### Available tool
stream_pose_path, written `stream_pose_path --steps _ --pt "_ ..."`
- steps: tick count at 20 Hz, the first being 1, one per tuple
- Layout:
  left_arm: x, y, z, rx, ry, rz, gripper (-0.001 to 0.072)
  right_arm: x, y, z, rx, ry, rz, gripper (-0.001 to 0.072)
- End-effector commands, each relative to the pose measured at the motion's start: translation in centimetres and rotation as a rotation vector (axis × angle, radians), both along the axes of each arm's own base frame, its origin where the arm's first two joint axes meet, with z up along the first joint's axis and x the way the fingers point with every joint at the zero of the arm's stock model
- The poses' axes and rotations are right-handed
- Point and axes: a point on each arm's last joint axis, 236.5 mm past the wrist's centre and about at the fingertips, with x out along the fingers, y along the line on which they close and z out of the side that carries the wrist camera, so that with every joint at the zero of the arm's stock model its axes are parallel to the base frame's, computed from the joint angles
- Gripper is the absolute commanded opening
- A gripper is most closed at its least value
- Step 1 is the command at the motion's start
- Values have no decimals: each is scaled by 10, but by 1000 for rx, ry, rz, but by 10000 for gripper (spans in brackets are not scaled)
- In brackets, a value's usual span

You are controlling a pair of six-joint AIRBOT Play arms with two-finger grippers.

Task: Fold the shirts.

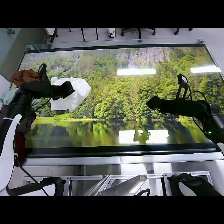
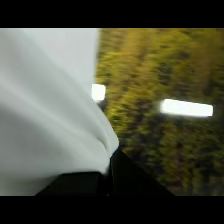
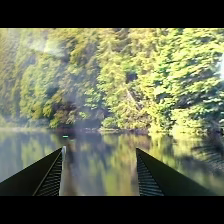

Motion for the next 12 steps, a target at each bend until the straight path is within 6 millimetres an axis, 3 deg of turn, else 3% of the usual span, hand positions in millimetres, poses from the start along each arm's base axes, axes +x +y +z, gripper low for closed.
stream_pose_path --steps 1,3,4,6,9,12 --pt "-56 -87 107 -45 -174 -234 14 -12 9 36 -12 -9 95 497" --pt "-83 -123 152 -88 -251 -303 15 -20 11 61 -17 -33 127 497" --pt "-94 -137 163 -104 -269 -336 15 -26 11 70 -24 -39 143 497" --pt "-111 -161 161 -125 -244 -385 15 -39 10 83 -35 -47 167 497" --pt "-129 -204 109 -91 -116 -496 15 -57 4 83 -73 -20 190 496" --pt "-145 -250 31 -38 40 -592 15 -73 0 74 -99 46 209 497"
